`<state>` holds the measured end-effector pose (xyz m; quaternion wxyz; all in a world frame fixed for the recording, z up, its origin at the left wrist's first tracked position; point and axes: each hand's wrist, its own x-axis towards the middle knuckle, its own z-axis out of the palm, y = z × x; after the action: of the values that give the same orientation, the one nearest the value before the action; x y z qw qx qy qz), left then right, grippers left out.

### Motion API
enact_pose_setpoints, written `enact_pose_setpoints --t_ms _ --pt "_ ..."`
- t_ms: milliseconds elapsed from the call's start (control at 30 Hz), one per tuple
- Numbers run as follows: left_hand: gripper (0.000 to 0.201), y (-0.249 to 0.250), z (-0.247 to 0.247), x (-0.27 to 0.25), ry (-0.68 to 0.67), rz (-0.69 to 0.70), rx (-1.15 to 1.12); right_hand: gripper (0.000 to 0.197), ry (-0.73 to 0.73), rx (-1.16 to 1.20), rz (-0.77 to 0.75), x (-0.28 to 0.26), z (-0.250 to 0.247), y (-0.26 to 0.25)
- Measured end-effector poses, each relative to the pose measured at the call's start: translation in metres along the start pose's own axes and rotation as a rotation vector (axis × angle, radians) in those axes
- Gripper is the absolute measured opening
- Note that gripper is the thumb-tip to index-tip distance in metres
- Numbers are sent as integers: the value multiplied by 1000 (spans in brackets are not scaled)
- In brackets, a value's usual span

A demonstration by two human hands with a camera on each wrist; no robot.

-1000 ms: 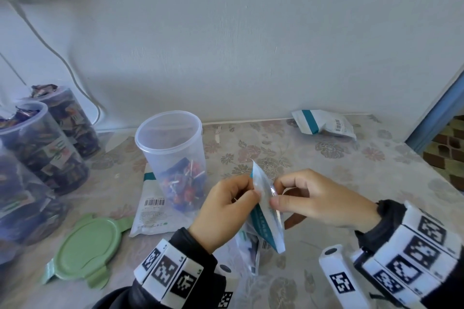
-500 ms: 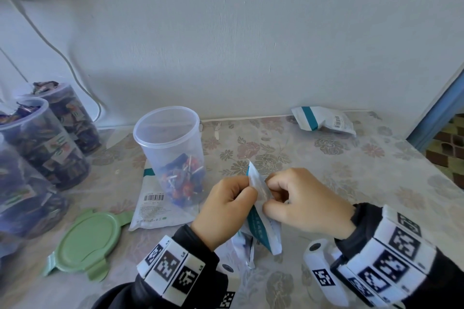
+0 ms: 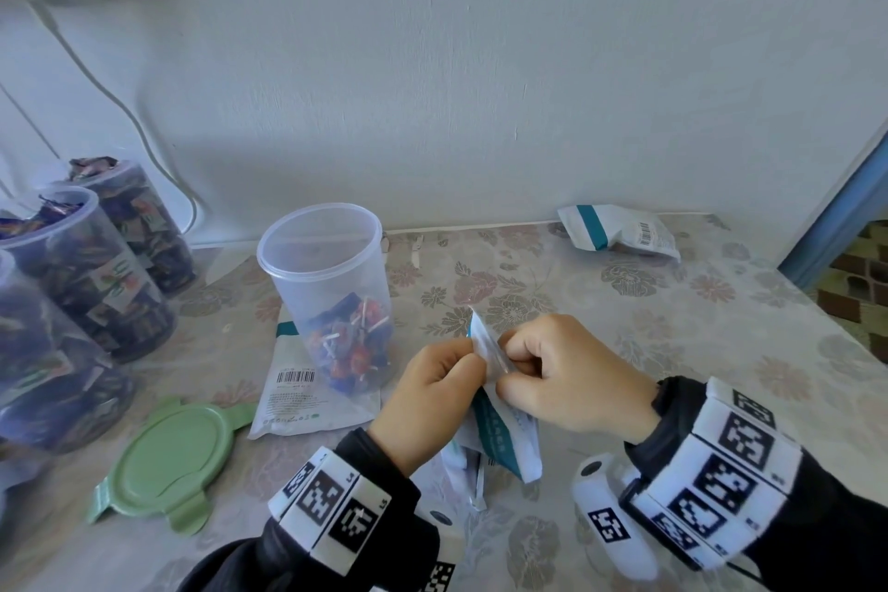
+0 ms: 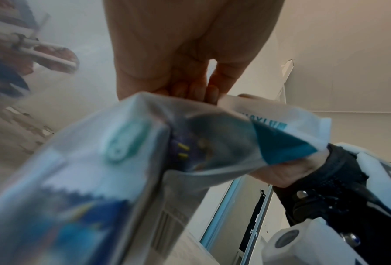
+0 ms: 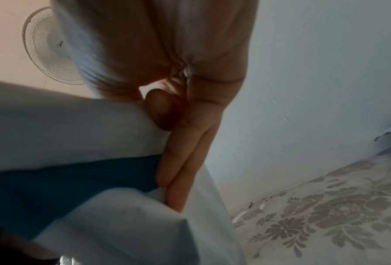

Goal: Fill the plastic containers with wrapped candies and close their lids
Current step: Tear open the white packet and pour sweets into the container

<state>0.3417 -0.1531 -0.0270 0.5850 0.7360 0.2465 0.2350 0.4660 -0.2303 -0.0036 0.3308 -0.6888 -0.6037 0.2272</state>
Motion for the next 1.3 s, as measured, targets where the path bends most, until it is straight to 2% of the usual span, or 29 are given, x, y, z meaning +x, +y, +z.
enact_pose_setpoints --t_ms 100,233,333,433,567,700,833,967,1033,1133,1200,1300 --pt "13 0 -2 -1 4 -29 -70 48 5 35 30 1 -2 2" --pt "28 2 -8 -3 -32 -58 -196 39 35 126 94 1 -5 7" --pt "21 4 -8 -6 -23 -19 -154 34 -49 165 112 -4 -7 4" --pt "13 6 -9 -7 -26 25 -110 40 -116 146 102 -7 -11 -1" --pt "22 16 -17 -10 -14 96 -84 41 69 46 111 -7 -27 -3" --pt "18 16 -26 -8 65 162 117 39 268 21 67 -6 -26 -5" --pt "23 16 -27 -8 69 158 258 47 237 -32 -25 -7 -13 -12" --pt "45 17 -30 -8 75 114 363 42 172 -33 -57 -6 -5 -17" --pt "38 17 -34 -10 50 97 416 42 167 -36 -61 -4 -3 -19" --pt "30 20 -43 -13 1 -24 466 42 201 -45 -44 -1 -4 -17" --pt "27 26 -48 -15 2 -116 424 43 249 -73 -41 1 -7 -14" --pt "36 36 -52 -18 66 -187 291 41 291 -60 -22 3 -12 -11"
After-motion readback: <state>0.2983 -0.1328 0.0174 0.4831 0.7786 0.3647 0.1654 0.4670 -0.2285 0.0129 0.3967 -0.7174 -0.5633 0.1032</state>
